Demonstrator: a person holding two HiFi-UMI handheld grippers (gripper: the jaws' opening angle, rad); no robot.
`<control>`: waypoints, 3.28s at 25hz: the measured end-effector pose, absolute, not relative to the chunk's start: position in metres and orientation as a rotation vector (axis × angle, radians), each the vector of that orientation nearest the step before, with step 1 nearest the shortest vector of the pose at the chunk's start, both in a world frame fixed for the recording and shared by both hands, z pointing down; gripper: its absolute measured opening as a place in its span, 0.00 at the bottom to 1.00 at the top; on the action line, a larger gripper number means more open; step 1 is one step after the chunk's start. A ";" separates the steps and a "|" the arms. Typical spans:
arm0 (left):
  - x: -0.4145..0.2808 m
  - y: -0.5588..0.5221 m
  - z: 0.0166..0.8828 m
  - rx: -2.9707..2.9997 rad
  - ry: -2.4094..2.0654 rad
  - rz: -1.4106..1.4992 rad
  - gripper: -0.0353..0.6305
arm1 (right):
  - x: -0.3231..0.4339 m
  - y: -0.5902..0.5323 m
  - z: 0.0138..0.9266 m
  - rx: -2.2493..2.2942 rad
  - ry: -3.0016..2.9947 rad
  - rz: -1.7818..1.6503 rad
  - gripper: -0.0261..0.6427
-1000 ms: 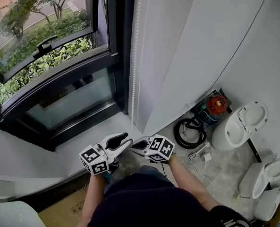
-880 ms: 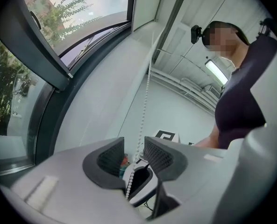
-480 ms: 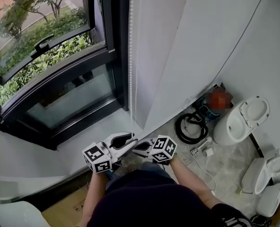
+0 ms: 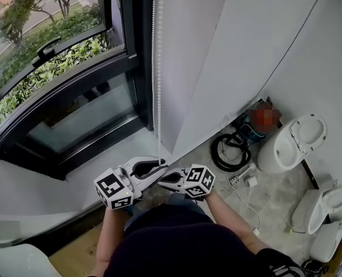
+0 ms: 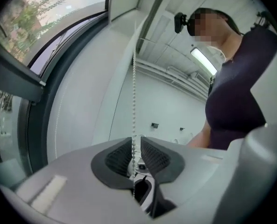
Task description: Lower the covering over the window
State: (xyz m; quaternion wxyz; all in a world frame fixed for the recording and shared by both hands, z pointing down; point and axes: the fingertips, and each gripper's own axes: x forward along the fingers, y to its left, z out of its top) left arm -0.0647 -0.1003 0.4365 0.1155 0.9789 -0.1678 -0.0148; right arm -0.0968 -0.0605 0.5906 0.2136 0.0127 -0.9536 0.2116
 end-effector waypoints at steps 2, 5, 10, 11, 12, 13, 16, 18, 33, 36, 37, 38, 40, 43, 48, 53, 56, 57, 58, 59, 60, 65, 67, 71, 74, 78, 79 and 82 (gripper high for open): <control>-0.063 -0.098 0.429 2.908 -0.474 -0.008 0.14 | -0.097 -0.059 0.591 0.023 -2.651 0.592 0.06; -0.068 -0.097 0.415 2.918 -0.467 -0.043 0.14 | -0.099 -0.056 0.589 0.008 -2.655 0.595 0.06; -0.076 -0.107 0.376 2.964 -0.500 -0.123 0.14 | -0.100 -0.054 0.589 0.006 -2.657 0.588 0.06; -0.078 -0.110 0.363 2.981 -0.504 -0.149 0.14 | -0.099 -0.054 0.589 0.008 -2.658 0.587 0.06; -0.080 -0.114 0.351 2.995 -0.514 -0.170 0.14 | -0.099 -0.053 0.589 0.010 -2.658 0.586 0.06; -0.082 -0.117 0.340 3.005 -0.529 -0.184 0.14 | -0.098 -0.053 0.589 0.013 -2.658 0.585 0.06; -0.083 -0.127 0.318 3.030 -0.572 -0.163 0.12 | -0.097 -0.052 0.589 0.018 -2.660 0.584 0.06; -0.080 -0.128 0.313 3.058 -0.569 -0.112 0.11 | -0.097 -0.052 0.589 0.018 -2.663 0.584 0.06; -0.089 -0.126 0.350 2.809 -0.418 -0.186 0.07 | -0.084 -0.042 0.618 0.000 -2.524 0.479 0.06; -0.089 -0.125 0.377 2.737 -0.417 -0.173 0.07 | -0.082 -0.031 0.635 -0.040 -2.452 0.437 0.06; -0.091 -0.126 0.383 2.716 -0.415 -0.184 0.07 | -0.083 -0.031 0.636 -0.040 -2.455 0.448 0.06; -0.091 -0.126 0.386 2.698 -0.409 -0.197 0.07 | -0.084 -0.032 0.637 -0.038 -2.462 0.460 0.06; -0.093 -0.124 0.389 2.670 -0.390 -0.234 0.07 | -0.085 -0.034 0.635 -0.032 -2.475 0.476 0.06; -0.096 -0.125 0.389 2.641 -0.380 -0.286 0.07 | -0.086 -0.041 0.630 -0.014 -2.495 0.479 0.06; -0.096 -0.122 0.389 2.629 -0.347 -0.318 0.07 | -0.086 -0.053 0.618 0.021 -2.534 0.486 0.06; -0.089 -0.121 0.426 2.611 -0.395 -0.147 0.07 | -0.082 -0.059 0.612 0.055 -2.560 0.492 0.06; -0.091 -0.119 0.434 2.556 -0.382 -0.212 0.07 | -0.081 -0.060 0.608 0.065 -2.570 0.490 0.06; -0.091 -0.119 0.434 2.554 -0.379 -0.220 0.07 | -0.081 -0.060 0.607 0.068 -2.576 0.491 0.06; -0.091 -0.120 0.434 2.557 -0.376 -0.219 0.07 | -0.081 -0.061 0.606 0.070 -2.583 0.493 0.06; -0.091 -0.121 0.434 2.559 -0.375 -0.218 0.07 | -0.081 -0.061 0.604 0.074 -2.590 0.494 0.06; -0.090 -0.122 0.434 2.558 -0.374 -0.219 0.07 | -0.081 -0.061 0.603 0.076 -2.595 0.494 0.06; -0.084 -0.114 0.455 2.561 -0.365 -0.118 0.07 | -0.082 -0.061 0.599 0.080 -2.602 0.481 0.06; -0.082 -0.109 0.467 2.530 -0.354 -0.117 0.07 | -0.082 -0.060 0.598 0.082 -2.604 0.478 0.06; -0.083 -0.108 0.468 2.496 -0.350 -0.148 0.07 | -0.083 -0.060 0.597 0.079 -2.608 0.473 0.06; -0.087 -0.110 0.469 2.493 -0.351 -0.155 0.07 | -0.085 -0.061 0.595 0.080 -2.611 0.473 0.06; -0.087 -0.104 0.488 2.482 -0.356 -0.112 0.07 | -0.086 -0.061 0.590 0.079 -2.618 0.462 0.06; -0.086 -0.102 0.492 2.470 -0.362 -0.110 0.07 | -0.085 -0.062 0.589 0.078 -2.620 0.457 0.06; -0.084 -0.101 0.495 2.452 -0.369 -0.132 0.07 | -0.083 -0.062 0.584 0.064 -2.622 0.436 0.06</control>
